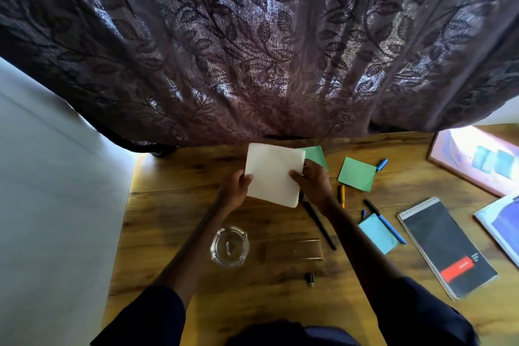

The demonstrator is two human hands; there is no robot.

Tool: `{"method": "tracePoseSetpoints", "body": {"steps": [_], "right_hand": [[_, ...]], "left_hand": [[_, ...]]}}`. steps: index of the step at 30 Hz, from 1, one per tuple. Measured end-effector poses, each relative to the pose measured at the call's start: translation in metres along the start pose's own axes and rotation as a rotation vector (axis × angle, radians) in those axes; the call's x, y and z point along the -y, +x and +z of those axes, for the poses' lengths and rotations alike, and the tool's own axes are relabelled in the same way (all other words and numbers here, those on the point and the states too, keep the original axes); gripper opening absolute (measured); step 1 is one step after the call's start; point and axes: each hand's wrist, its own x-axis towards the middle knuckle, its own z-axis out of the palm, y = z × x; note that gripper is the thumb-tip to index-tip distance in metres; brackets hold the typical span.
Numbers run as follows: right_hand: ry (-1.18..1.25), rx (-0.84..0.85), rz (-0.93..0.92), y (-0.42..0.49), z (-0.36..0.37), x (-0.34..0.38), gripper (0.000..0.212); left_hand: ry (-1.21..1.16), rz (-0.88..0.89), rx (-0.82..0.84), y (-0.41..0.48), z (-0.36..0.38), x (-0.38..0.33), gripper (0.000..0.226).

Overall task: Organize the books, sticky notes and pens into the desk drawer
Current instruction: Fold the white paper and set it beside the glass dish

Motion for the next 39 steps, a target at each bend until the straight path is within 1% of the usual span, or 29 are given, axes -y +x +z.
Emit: {"method": "tracePoseSetpoints", "body": {"steps": [3, 6, 8, 13, 15, 18, 20, 22, 25, 29, 33, 36, 39], "right_hand": [[0.184, 0.034, 0.056, -0.019, -0.01, 0.001, 0.04], [0.252, -0.012, 0.092, -0.043, -0.021, 0.006, 0.03], [0.203, -0.071, 0.101, -0.058, -0.029, 0.008, 0.028], [-0.002, -0.174, 0.077, -0.086, -0.046, 0.005, 0.027], [-0.054, -0.23, 0.063, -0.099, -0.053, 0.008, 0.027], [-0.083, -0.265, 0.062, -0.116, -0.06, 0.008, 0.025], [-0.105, -0.274, 0.081, -0.124, -0.064, 0.007, 0.026], [-0.108, -0.26, 0.106, -0.126, -0.066, 0.002, 0.027], [-0.085, -0.21, 0.127, -0.132, -0.068, 0.0, 0.019], [-0.121, -0.251, 0.11, -0.136, -0.071, 0.0, 0.018], [-0.195, -0.354, 0.041, -0.143, -0.071, 0.013, 0.016], [-0.219, -0.443, -0.039, -0.154, -0.063, 0.031, 0.015], [-0.277, -0.428, -0.142, -0.166, -0.048, 0.045, 0.016]], "left_hand": [[-0.018, 0.049, 0.025, -0.012, -0.004, -0.004, 0.032], [-0.075, 0.04, 0.129, -0.03, -0.008, -0.007, 0.032], [-0.115, 0.045, 0.177, -0.043, -0.01, -0.009, 0.03], [-0.177, 0.022, 0.208, -0.065, -0.007, -0.01, 0.029], [-0.297, -0.031, 0.254, -0.073, -0.006, -0.011, 0.028], [-0.547, -0.138, 0.276, -0.089, -0.002, -0.013, 0.03], [-0.662, -0.185, 0.265, -0.101, -0.002, -0.016, 0.032], [-0.71, -0.205, 0.243, -0.109, -0.002, -0.018, 0.033], [-0.705, -0.226, 0.172, -0.12, -0.002, -0.021, 0.033], [-0.658, -0.229, 0.104, -0.13, -0.002, -0.03, 0.033], [-0.628, -0.199, 0.02, -0.141, 0.0, -0.046, 0.032], [-0.661, -0.173, -0.032, -0.151, 0.008, -0.064, 0.029], [-0.653, -0.164, -0.046, -0.158, 0.018, -0.077, 0.026]]}}
